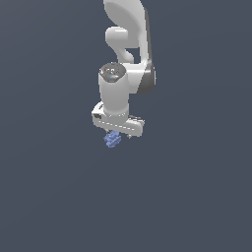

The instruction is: Pick up the object and move it to a goal position.

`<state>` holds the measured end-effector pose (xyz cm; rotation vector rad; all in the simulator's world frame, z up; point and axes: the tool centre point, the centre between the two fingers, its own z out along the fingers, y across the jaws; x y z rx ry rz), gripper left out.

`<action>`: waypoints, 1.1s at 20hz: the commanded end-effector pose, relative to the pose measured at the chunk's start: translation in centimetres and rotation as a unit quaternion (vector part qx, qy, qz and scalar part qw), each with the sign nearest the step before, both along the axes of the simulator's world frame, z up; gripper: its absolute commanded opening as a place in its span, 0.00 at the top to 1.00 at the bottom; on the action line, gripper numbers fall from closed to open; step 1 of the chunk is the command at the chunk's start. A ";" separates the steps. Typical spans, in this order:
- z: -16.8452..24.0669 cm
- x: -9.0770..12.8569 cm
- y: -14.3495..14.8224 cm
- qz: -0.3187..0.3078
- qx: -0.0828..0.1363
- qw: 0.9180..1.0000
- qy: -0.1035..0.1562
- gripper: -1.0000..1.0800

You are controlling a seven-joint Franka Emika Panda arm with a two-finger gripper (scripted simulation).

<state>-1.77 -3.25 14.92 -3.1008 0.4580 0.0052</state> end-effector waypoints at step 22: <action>-4.6 -4.3 -3.7 -0.265 -0.004 0.964 0.000 0.04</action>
